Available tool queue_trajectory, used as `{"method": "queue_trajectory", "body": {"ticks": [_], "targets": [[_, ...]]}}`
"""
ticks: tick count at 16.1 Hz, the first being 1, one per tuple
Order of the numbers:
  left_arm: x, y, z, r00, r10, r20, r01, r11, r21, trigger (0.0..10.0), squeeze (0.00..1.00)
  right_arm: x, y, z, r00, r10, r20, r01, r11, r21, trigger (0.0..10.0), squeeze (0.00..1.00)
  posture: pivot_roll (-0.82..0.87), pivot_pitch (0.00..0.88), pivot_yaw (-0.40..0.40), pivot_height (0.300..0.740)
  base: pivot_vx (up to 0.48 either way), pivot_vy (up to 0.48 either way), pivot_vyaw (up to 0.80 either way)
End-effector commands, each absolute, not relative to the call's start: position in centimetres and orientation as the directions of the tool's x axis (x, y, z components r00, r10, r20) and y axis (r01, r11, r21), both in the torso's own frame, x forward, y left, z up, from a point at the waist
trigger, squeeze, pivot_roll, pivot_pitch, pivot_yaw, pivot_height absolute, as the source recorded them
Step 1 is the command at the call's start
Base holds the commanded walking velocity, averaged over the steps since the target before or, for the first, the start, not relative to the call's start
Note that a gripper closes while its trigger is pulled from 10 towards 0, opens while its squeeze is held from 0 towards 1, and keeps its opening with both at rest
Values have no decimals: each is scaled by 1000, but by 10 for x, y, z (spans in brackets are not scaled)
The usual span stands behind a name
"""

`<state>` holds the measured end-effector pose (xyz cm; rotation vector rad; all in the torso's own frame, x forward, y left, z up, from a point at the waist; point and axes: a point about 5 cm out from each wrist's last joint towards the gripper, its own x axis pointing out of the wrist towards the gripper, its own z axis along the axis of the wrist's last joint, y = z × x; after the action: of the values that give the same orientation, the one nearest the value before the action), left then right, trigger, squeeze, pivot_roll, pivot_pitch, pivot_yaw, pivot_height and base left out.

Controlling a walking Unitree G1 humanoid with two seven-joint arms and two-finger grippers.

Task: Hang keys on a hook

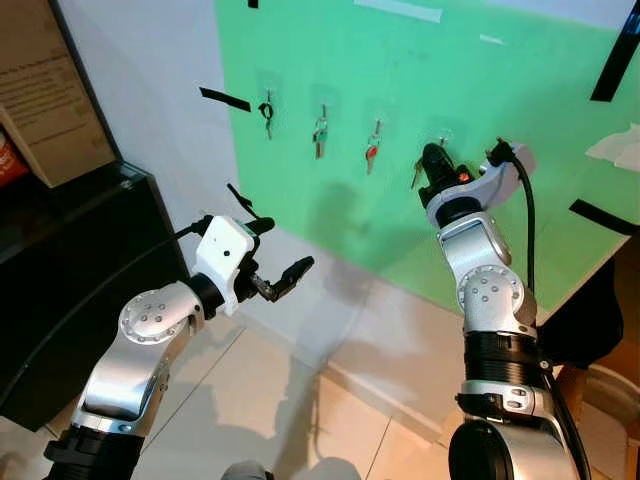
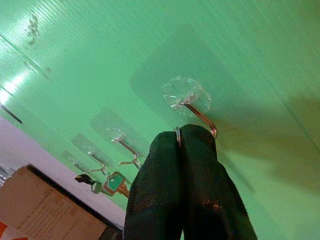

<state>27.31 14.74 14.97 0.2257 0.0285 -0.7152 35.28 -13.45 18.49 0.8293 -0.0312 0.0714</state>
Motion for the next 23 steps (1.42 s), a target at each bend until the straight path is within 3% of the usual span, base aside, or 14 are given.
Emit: {"method": "queue_trajectory", "body": {"ticks": [1,4,7,9,12,16,20,23], "targets": [[275,147,153,752,-652,-101,656,724,213,10000,0,352,-142,161,997,12,-81,55,632,773,10000,0,80,0,-27,740,0,0,0],[275,146,153,751,-652,-102,657,724,212,10000,0,352,-145,164,998,8,-66,46,636,771,10000,0,78,0,-26,740,0,0,0],[276,146,153,751,-653,-102,657,723,213,10000,0,353,-144,171,999,24,-38,8,732,681,10000,0,78,0,-26,740,0,0,0],[275,147,153,751,-652,-102,657,723,214,10000,0,352,-142,182,998,57,30,-64,816,575,10000,0,77,0,-25,740,0,0,0],[275,147,153,751,-652,-105,657,722,215,10000,0,344,-138,198,969,224,101,-245,909,336,10000,0,78,0,-25,740,0,0,0],[274,148,152,750,-653,-108,659,721,215,10000,0,334,-146,189,953,302,34,-302,928,216,10000,0,79,0,-28,740,0,0,0],[273,148,151,750,-653,-110,659,720,216,10000,0,327,-153,178,955,296,-18,-289,941,175,10000,0,80,0,-31,740,0,0,0],[273,146,151,744,-658,-111,665,715,218,10000,0,330,-158,186,975,217,41,-221,943,248,10000,0,76,0,-30,740,0,0,0]]}}
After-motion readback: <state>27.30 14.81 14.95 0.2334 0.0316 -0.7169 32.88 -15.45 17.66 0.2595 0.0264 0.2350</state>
